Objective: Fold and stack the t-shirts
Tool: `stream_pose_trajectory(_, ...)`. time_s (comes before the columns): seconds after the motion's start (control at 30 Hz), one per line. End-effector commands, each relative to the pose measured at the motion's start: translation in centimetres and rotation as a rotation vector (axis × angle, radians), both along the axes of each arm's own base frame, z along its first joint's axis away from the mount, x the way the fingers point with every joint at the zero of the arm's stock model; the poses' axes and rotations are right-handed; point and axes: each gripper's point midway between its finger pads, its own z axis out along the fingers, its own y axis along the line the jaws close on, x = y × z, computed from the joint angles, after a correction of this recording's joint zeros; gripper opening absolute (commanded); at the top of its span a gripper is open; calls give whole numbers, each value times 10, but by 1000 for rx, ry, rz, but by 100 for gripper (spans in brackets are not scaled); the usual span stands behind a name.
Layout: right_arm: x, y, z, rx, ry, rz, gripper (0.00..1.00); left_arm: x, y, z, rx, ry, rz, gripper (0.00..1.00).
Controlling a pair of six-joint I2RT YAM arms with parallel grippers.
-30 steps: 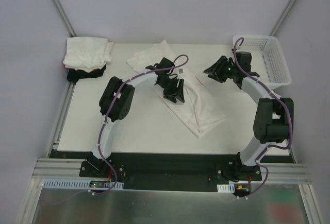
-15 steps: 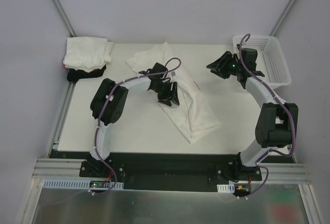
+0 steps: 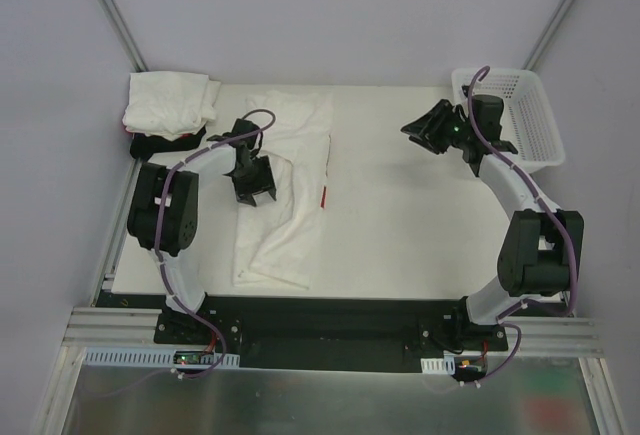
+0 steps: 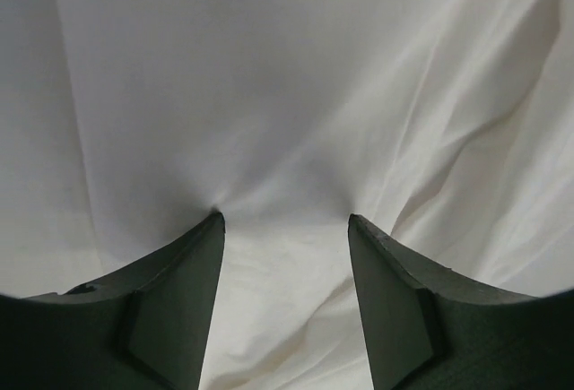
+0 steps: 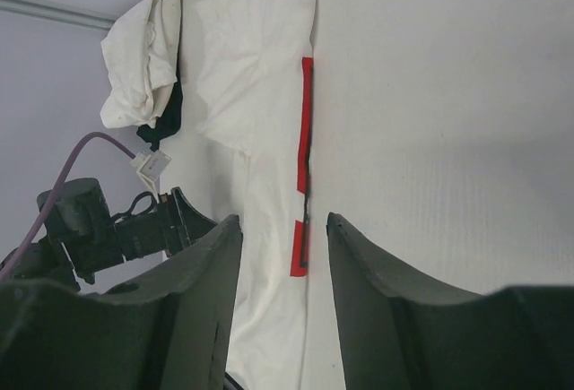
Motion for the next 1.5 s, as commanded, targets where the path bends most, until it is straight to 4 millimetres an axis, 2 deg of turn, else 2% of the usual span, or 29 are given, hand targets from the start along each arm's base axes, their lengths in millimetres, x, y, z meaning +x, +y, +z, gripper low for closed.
stream_pose_trajectory(0.0, -7, 12, 20, 22, -60, 40, 46, -4, 49, 8, 160, -2, 89, 57)
stream_pose_trajectory(0.2, -17, 34, 4, 19, -23, 94, 47, 8, 21, 41, 98, -90, 25, 57)
stream_pose_trajectory(0.27, -16, 35, 0, 17, -16, 96, 46, 10, 15, 53, 93, -113, 5, 57)
stream_pose_trajectory(0.37, -15, 37, 0, 21, -18, 102, 47, 12, 6, 59, 84, -129, -29, 58)
stream_pose_trajectory(0.47, -5, 51, 2, 5, -31, 128, 47, 13, 3, 57, 85, -112, -38, 57)
stream_pose_trajectory(0.5, -3, 62, -1, -6, -28, 144, 47, 14, 3, 58, 93, -119, -37, 57)
stream_pose_trajectory(0.53, 13, 71, -6, -16, -15, 161, 48, 15, 3, 60, 102, -128, -39, 57)
stream_pose_trajectory(0.57, 18, 79, -12, -36, 0, 188, 48, 18, 6, 64, 122, -149, -29, 57)
stream_pose_trajectory(0.6, 21, 95, -20, -44, 29, 225, 48, 21, 7, 66, 128, -158, -18, 57)
stream_pose_trajectory(0.63, 40, 109, -30, -44, 64, 251, 48, 25, 8, 69, 136, -168, -15, 57)
stream_pose_trajectory(0.7, 47, 137, -42, -14, 108, 317, 48, 34, 9, 78, 145, -193, -2, 57)
stream_pose_trajectory(0.73, 53, 147, -68, -9, 159, 328, 48, 39, 13, 81, 164, -209, 9, 57)
stream_pose_trajectory(0.77, 62, 157, -59, 6, 132, 346, 48, 45, 12, 91, 165, -236, 16, 57)
stream_pose_trajectory(0.8, 60, 171, -62, 17, 141, 376, 48, 49, 17, 94, 193, -249, 30, 57)
stream_pose_trajectory(0.83, 58, 177, -81, 10, 190, 385, 48, 52, 19, 98, 202, -265, 41, 57)
stream_pose_trajectory(0.87, 57, 189, -79, 9, 178, 408, 48, 56, 19, 105, 201, -284, 47, 57)
stream_pose_trajectory(0.97, 48, 200, -95, 2, 217, 437, 48, 63, 23, 112, 210, -304, 72, 57)
stream_pose_trajectory(1.1, 23, 217, -113, -1, 268, 501, 48, 66, 21, 109, 208, -298, 80, 57)
stream_pose_trajectory(1.17, 9, 227, -115, 2, 275, 534, 48, 65, 20, 104, 208, -283, 74, 57)
stream_pose_trajectory(1.23, 3, 231, -111, -12, 264, 545, 48, 66, 20, 100, 213, -273, 70, 57)
stream_pose_trajectory(1.37, -7, 251, -103, -16, 249, 597, 48, 67, 20, 93, 219, -256, 64, 57)
stream_pose_trajectory(1.47, -11, 261, -115, -16, 279, 617, 48, 67, 20, 88, 223, -245, 65, 56)
